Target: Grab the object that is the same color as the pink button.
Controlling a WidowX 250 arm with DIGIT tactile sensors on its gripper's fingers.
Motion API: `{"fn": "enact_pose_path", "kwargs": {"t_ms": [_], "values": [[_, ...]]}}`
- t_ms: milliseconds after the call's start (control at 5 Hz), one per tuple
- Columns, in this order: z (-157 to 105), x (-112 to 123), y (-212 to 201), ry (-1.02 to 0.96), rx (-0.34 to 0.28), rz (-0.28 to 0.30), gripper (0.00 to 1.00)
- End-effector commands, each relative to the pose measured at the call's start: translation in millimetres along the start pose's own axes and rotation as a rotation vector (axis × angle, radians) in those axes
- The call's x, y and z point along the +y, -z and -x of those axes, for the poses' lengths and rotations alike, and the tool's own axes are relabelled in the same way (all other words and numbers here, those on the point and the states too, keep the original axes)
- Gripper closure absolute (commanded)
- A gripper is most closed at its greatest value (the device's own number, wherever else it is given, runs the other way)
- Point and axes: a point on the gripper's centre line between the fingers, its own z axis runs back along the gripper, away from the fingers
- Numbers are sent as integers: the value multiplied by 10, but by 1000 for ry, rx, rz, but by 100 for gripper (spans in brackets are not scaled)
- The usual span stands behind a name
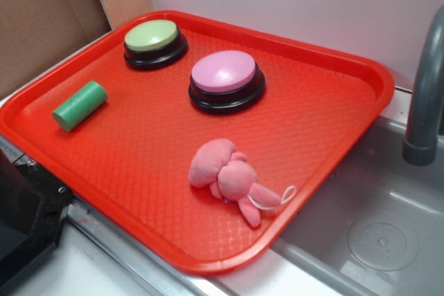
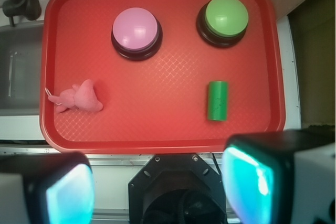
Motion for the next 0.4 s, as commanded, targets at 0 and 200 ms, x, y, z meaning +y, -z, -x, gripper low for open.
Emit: {"fn": "enact_pose_path", "kwargs": {"t_ms": [0,200], "values": [[0,0,0,0,0,0,0],[-243,-197,196,250,-20,17,0]]}}
